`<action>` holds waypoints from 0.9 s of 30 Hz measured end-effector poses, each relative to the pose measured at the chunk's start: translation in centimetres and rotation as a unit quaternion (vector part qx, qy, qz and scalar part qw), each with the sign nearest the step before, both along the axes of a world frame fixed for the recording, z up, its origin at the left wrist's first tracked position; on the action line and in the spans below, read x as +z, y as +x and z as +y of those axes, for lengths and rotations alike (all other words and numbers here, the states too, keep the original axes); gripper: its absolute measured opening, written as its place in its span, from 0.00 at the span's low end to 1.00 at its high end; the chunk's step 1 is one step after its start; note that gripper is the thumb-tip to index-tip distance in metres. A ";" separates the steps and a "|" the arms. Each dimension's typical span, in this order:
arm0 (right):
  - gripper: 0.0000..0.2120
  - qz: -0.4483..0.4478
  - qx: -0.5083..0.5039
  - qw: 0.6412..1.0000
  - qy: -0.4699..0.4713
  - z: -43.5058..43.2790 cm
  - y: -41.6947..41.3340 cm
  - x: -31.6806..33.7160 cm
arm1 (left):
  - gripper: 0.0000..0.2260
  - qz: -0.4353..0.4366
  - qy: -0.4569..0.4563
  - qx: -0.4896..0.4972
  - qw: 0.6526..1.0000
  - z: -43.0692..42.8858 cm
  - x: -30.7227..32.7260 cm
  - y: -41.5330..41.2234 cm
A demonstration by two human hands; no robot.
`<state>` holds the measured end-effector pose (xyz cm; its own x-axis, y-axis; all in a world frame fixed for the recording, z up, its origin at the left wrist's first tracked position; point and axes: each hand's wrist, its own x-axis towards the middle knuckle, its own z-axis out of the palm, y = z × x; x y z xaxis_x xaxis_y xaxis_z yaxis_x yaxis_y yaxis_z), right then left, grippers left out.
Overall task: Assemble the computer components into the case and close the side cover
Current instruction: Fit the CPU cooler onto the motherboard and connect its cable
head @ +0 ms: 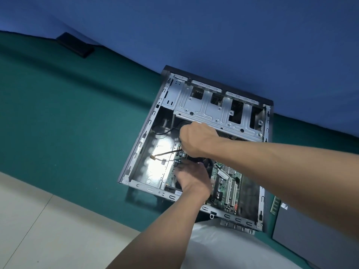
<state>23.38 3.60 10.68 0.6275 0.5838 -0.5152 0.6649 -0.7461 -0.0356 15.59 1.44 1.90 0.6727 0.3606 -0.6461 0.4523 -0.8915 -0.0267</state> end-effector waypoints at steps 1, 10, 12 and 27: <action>0.07 0.003 0.020 0.999 -0.033 0.2 0.0 0.0 | 0.42 -0.005 0.002 -0.005 1.000 0.0 -0.1 0.0; 0.05 -0.034 0.202 0.979 -0.016 -0.5 0.1 0.5 | 0.33 -0.028 -0.069 0.046 0.996 1.0 -0.6 0.2; 0.09 -0.019 0.097 0.995 0.012 -0.5 0.1 0.1 | 0.28 -0.027 -0.080 0.050 0.995 1.2 -0.4 0.1; 0.18 0.010 0.020 1.000 -0.006 -2.0 2.0 -1.1 | 0.24 -0.037 -0.090 0.007 0.995 1.9 -0.6 0.3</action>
